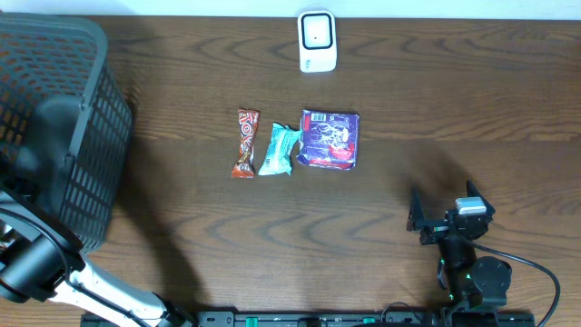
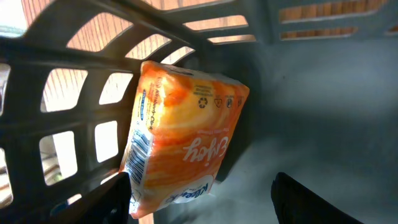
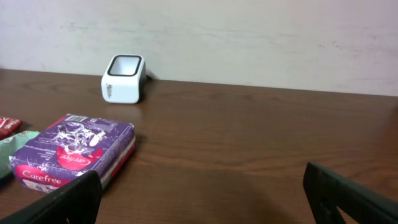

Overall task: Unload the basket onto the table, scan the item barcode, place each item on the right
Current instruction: 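Reach into the basket and grasp the orange Enjoy pack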

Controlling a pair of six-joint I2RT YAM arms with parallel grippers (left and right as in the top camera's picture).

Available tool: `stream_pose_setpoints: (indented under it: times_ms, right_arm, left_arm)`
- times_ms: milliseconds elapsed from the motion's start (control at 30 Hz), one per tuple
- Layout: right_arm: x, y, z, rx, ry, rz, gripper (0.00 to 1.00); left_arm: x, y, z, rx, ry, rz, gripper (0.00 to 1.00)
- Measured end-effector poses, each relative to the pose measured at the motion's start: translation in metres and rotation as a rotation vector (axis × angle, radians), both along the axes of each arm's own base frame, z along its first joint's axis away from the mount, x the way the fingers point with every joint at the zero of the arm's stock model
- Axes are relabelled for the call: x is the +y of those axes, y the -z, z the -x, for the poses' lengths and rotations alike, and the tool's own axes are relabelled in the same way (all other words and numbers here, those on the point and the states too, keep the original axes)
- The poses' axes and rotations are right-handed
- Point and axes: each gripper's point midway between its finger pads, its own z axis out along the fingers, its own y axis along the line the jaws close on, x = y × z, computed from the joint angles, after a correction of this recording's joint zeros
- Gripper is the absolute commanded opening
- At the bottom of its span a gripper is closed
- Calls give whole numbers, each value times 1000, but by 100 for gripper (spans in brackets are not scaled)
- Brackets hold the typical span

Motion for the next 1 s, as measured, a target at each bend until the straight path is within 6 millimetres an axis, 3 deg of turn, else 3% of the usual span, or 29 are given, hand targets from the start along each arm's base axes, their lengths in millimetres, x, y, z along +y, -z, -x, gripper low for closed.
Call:
stream_pose_setpoints:
  times_ms: [300, 667, 1000]
  right_arm:
    - [0, 0, 0, 0, 0, 0, 99]
    - [0, 0, 0, 0, 0, 0, 99]
    - [0, 0, 0, 0, 0, 0, 99]
  left_arm:
    - [-2, -5, 0, 6, 39, 7, 72]
    - [-11, -60, -37, -48, 215, -132, 72]
    - [-5, -40, -11, 93, 187, -216, 72]
